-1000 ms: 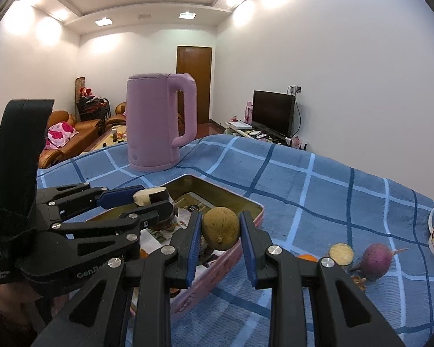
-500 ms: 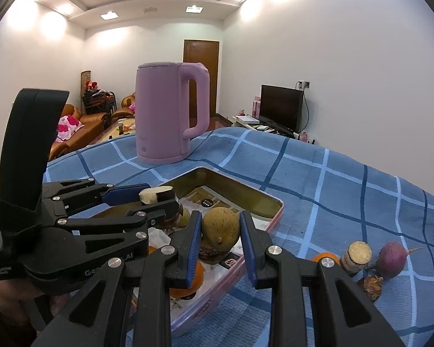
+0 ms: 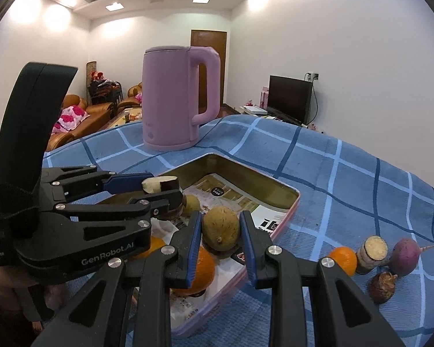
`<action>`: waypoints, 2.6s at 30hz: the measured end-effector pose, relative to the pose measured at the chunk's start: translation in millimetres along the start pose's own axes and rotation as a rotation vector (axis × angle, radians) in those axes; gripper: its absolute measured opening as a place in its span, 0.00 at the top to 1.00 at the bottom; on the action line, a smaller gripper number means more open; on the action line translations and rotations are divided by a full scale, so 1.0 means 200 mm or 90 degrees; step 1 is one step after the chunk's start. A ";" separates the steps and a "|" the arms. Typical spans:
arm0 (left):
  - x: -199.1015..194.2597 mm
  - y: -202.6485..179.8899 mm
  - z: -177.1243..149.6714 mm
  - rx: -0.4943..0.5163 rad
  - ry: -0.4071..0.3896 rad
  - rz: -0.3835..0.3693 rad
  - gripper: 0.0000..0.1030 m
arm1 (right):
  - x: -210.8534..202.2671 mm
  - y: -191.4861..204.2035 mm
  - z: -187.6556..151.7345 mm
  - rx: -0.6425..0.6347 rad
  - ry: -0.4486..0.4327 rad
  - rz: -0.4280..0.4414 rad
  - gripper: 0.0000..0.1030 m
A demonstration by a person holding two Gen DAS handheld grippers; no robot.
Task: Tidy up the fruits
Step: 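Lower the root slice into the tin with the left tool while the right tool releases the tan fruit, then grasp the brown mangosteen with the right tool while the left tool grasps an orange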
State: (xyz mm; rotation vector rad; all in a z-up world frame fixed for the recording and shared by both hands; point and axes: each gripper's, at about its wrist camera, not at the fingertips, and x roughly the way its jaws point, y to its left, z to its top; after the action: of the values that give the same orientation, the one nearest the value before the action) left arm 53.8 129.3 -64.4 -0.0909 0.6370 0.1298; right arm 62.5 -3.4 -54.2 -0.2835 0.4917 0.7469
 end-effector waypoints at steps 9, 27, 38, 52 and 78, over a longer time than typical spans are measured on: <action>-0.01 -0.01 -0.01 0.012 0.006 0.019 0.52 | 0.03 0.02 -0.01 -0.009 0.024 0.013 0.71; -0.22 -0.46 0.15 0.057 -0.049 -0.118 0.15 | -0.46 -0.55 -0.04 0.075 0.125 -0.173 0.38; 0.06 -0.70 0.20 0.060 -0.020 -0.084 0.15 | -0.30 -0.91 -0.17 0.246 0.018 -0.152 0.38; 0.23 -0.84 0.12 0.113 0.035 -0.097 0.18 | -0.26 -0.94 -0.30 0.236 0.073 -0.147 0.48; 0.33 -0.85 0.14 0.177 0.067 -0.111 0.24 | -0.20 -0.93 -0.31 0.219 0.120 -0.111 0.59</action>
State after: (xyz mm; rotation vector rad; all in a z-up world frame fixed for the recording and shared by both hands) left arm 148.0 -29.8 -74.0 0.1161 0.7425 -0.1335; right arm 149.3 -183.6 -73.3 -0.0730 0.7539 0.4566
